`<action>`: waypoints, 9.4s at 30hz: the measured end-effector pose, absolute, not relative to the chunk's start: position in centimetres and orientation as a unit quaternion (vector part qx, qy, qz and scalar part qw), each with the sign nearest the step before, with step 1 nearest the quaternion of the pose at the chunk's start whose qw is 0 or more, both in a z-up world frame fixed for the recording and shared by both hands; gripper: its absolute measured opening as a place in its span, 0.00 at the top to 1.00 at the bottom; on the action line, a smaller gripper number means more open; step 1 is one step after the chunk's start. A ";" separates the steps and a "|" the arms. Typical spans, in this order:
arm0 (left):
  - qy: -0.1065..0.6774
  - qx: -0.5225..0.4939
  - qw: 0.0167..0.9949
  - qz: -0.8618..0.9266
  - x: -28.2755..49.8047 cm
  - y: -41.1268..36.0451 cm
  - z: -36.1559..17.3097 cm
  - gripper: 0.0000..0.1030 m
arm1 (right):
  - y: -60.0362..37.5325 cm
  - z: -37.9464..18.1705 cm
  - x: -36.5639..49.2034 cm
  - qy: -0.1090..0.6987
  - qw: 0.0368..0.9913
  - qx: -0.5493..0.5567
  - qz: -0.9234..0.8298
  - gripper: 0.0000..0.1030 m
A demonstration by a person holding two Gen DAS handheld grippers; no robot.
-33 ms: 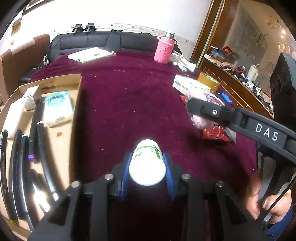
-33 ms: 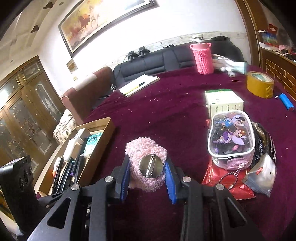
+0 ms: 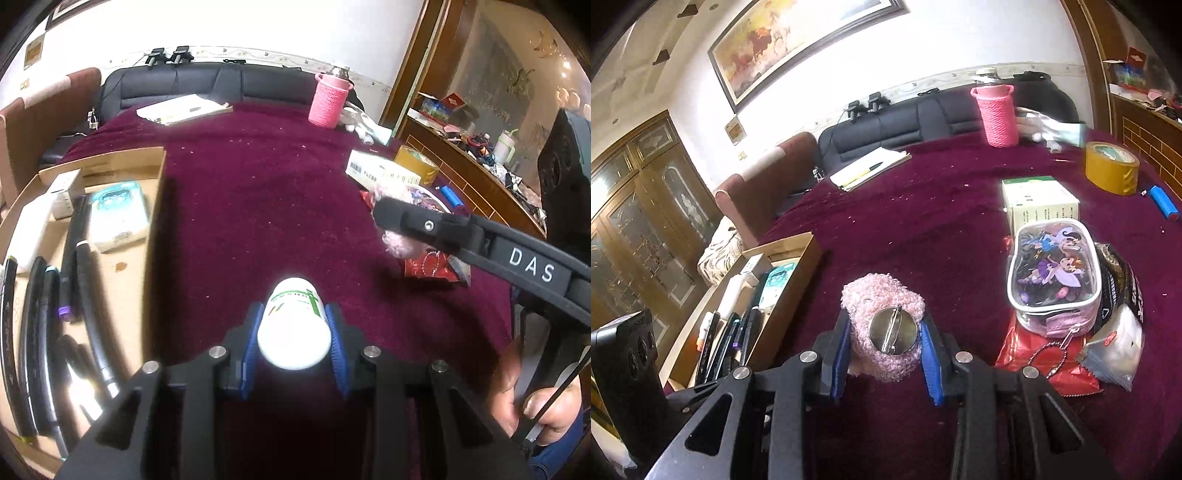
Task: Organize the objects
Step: 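Lower the pill bottle and pom-pom into the cardboard tray and release both, then grasp the clear cartoon pouch with the left gripper while the right gripper grasps the black snack packet, then carry the pouch and black packet over the tray and open both grippers, then grasp the red foil packet with the left gripper while the right gripper grasps the white-green medicine box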
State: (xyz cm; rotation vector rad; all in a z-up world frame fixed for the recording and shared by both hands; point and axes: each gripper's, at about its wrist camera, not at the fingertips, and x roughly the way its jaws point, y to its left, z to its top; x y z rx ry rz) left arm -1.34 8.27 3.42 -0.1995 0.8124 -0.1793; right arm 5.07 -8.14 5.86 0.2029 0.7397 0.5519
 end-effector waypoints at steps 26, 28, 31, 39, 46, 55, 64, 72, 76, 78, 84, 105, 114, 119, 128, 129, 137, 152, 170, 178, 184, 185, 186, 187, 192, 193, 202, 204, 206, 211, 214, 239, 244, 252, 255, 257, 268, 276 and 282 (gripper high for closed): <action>0.343 -0.184 0.919 0.062 -7.4 22.7 4.0 0.68 | 10.4 6.2 2.6 0.406 0.826 -0.028 0.389 0.63; 0.342 -0.183 0.920 0.060 -7.5 22.6 3.9 0.68 | 11.3 5.7 3.3 0.417 0.823 -0.031 0.385 0.63; 0.344 -0.183 0.919 0.056 -7.2 22.5 3.6 0.68 | 12.0 5.2 4.0 0.425 0.822 -0.034 0.377 0.62; 0.351 -0.182 0.917 0.050 -7.0 22.2 3.2 0.67 | 12.1 3.9 5.3 0.446 0.819 -0.025 0.361 0.56; 0.341 -0.171 0.923 0.045 -7.3 21.3 4.2 0.40 | 10.9 5.2 4.9 0.432 0.821 -0.008 0.373 0.37; 0.343 -0.159 0.925 0.042 -7.4 20.2 5.1 0.40 | 7.6 7.0 4.8 0.422 0.822 0.034 0.381 0.34; 0.344 -0.127 0.930 0.022 -6.6 17.1 6.8 0.34 | -2.7 9.1 6.4 0.407 0.850 0.093 0.323 0.30; 0.362 -0.084 0.927 -0.049 -4.1 10.6 8.0 0.28 | -18.4 9.9 8.7 0.384 0.903 0.145 0.130 0.26; 0.370 -0.060 0.924 -0.081 -2.8 7.1 8.2 0.27 | -23.6 6.7 10.3 0.441 0.876 0.179 0.072 0.25; 0.379 -0.049 0.919 -0.096 -1.9 5.5 8.1 0.27 | -24.6 4.9 11.0 0.466 0.860 0.195 0.067 0.25; 0.405 -0.046 0.905 -0.123 1.2 2.4 8.5 0.23 | -24.0 2.6 12.3 0.486 0.844 0.207 0.093 0.25; 0.512 -0.036 0.850 -0.117 14.4 -7.8 6.8 0.11 | -29.2 3.8 10.0 0.397 0.874 0.267 0.088 0.54; 0.531 -0.032 0.838 -0.121 16.3 -9.4 3.5 0.12 | -29.2 3.4 10.2 0.401 0.870 0.272 0.093 0.54; 0.507 -0.063 0.850 -0.132 15.3 -7.7 3.4 0.22 | -29.0 3.4 10.3 0.402 0.871 0.266 0.094 0.54; 0.465 -0.056 0.872 -0.141 11.9 -6.1 5.4 0.22 | -28.3 3.7 10.3 0.398 0.877 0.249 0.102 0.54; 0.456 -0.050 0.878 -0.139 11.3 -6.0 5.9 0.22 | -27.9 3.8 10.3 0.395 0.879 0.244 0.108 0.54; 0.410 -0.038 0.904 -0.118 6.9 -3.1 7.9 0.21 | -26.1 4.8 9.7 0.370 0.894 0.211 0.136 0.54; 0.332 -0.052 0.941 -0.029 0.1 7.6 11.6 0.21 | -19.6 6.0 8.1 0.368 0.892 0.165 0.206 0.54; 0.377 -0.121 0.916 0.066 0.5 26.4 10.3 0.21 | 3.9 10.8 7.0 0.420 0.834 0.042 0.355 0.53; 0.402 -0.146 0.902 0.062 3.1 29.5 8.0 0.21 | 12.2 8.1 10.7 0.452 0.827 0.000 0.336 0.53; 0.413 -0.171 0.893 0.057 4.6 31.2 6.9 0.21 | 14.7 6.4 11.8 0.456 0.828 -0.016 0.325 0.53; 0.416 -0.177 0.890 0.052 4.7 31.4 6.6 0.21 | 14.9 6.4 11.9 0.455 0.829 -0.021 0.324 0.52; 0.417 -0.178 0.890 0.052 4.7 31.5 6.5 0.21 | 15.1 6.1 11.9 0.453 0.831 -0.030 0.322 0.51; 0.419 -0.176 0.889 0.052 4.6 31.6 6.3 0.21 | 15.1 6.0 11.7 0.453 0.831 -0.034 0.321 0.51; 0.424 -0.177 0.887 0.044 4.7 31.6 5.7 0.19 | 15.5 5.4 12.0 0.460 0.828 -0.033 0.320 0.46; 0.424 -0.180 0.887 0.043 4.7 31.7 5.7 0.19 | 15.3 5.3 12.2 0.461 0.827 -0.030 0.319 0.44; 0.424 -0.193 0.883 0.055 4.3 31.9 6.2 0.18 | 12.2 6.6 11.8 0.455 0.828 0.007 0.328 0.33; 0.423 -0.189 0.884 0.056 4.1 31.7 6.5 0.18 | 10.9 7.0 11.8 0.453 0.828 0.023 0.330 0.32; 0.420 -0.187 0.886 0.057 3.7 31.3 7.0 0.18 | 9.2 7.4 11.8 0.453 0.827 0.043 0.329 0.32; 0.412 -0.180 0.892 0.043 3.0 29.4 8.5 0.17 | 3.4 7.9 12.3 0.455 0.830 0.091 0.309 0.29; 0.409 -0.164 0.897 0.024 3.0 26.8 9.6 0.17 | -0.7 7.8 12.4 0.453 0.834 0.120 0.290 0.28; 0.494 -0.059 0.856 -0.139 10.1 -4.5 4.8 0.12 | -27.0 5.4 12.4 0.389 0.861 0.311 0.104 0.24; 0.503 -0.043 0.856 -0.110 12.5 -7.4 4.2 0.12 | -28.3 5.6 11.9 0.378 0.853 0.344 0.101 0.24; 0.521 -0.015 0.850 -0.072 15.9 -9.5 0.9 0.17 | -28.1 5.7 11.8 0.375 0.857 0.340 0.100 0.23; 0.507 -0.007 0.857 -0.092 14.5 -8.4 1.1 0.43 | -28.0 5.7 12.0 0.373 0.862 0.330 0.095 0.23; 0.512 -0.012 0.853 -0.101 13.2 -6.9 1.3 0.43 | -27.9 5.8 12.0 0.372 0.866 0.321 0.090 0.23; 0.459 -0.024 0.882 -0.100 6.7 0.9 1.0 0.43 | -22.6 5.7 13.9 0.398 0.883 0.232 0.087 0.15; 0.445 -0.011 0.889 -0.104 6.1 0.9 0.9 0.40 | -15.2 5.4 19.6 0.442 0.889 0.114 0.037 0.08; 0.445 -0.009 0.890 -0.102 6.1 0.8 0.9 0.39 | -12.4 3.1 22.7 0.466 0.883 0.061 0.010 0.10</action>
